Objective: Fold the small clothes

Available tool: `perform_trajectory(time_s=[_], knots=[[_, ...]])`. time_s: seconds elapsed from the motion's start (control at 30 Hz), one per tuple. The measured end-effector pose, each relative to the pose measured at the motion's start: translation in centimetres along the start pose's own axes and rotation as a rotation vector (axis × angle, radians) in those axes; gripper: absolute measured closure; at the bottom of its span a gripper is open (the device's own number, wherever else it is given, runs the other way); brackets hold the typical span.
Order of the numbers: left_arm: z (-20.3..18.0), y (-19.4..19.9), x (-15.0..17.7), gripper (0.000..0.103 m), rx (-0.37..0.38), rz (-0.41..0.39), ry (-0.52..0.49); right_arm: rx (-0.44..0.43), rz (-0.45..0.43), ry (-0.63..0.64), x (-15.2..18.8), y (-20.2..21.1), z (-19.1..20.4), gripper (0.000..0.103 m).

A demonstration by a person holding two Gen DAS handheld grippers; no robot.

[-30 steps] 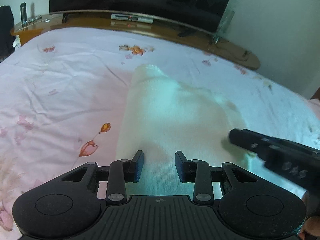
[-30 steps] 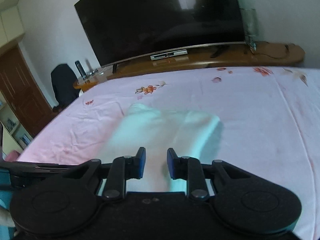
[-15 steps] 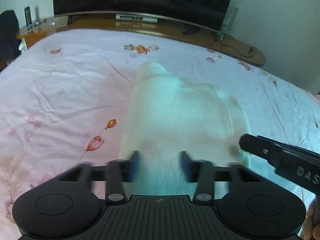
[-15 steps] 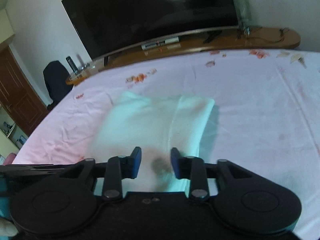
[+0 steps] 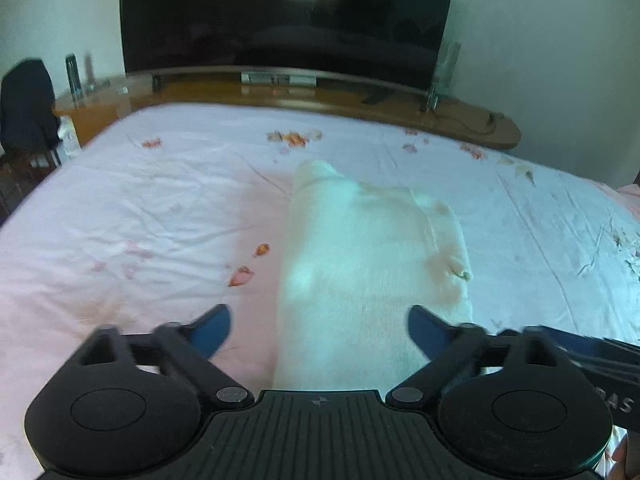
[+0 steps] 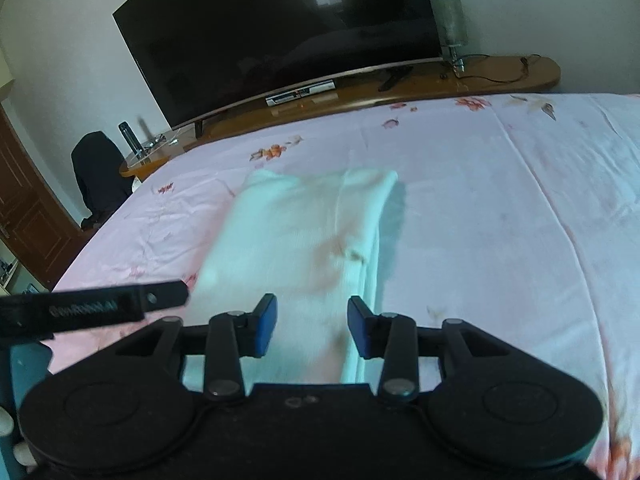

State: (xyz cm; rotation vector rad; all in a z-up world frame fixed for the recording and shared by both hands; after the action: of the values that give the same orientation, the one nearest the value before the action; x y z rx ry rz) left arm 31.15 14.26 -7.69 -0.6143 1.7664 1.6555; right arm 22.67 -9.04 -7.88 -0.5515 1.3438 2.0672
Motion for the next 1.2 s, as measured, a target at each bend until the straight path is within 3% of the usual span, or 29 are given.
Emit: perform_trajectory(time_s=[0.1,0.47,0.9,1.2], knots=[[-0.1,3.3,0.5,0.000,0.002,-0.045,-0.032,0.002,-0.042,0.010,1.3,3.4,0.8,0.035],[-1.2,13.2,3.2,0.000,0.033,-0.120,-0.080,0.063,-0.179,-0.022,4.4,15.0,2.6,0.001],[-4.0,20.2,7.5,0.000,-0.063,-0.144,-0.008,0.206,-0.295,0.133,6.2,21.4,3.9,0.001],[-6.7,23.2,9.6,0.000,-0.080,-0.164,-0.012,0.206,-0.337,0.167,7.9,24.8,2.9,0.001]])
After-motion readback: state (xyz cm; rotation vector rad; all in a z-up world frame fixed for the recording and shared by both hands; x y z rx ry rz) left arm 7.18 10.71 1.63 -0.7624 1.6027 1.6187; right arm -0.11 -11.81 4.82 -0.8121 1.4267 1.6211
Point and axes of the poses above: each gripper's, at about its wrist camera, not at the fingertips, and y roughly against the way its jaws point, z to its left, x to its underside, the point moved 1 cm from there along -y, roughly the way its jaws point, and after that the axes turned 6 degrees about -y, right-handed, at the moved point
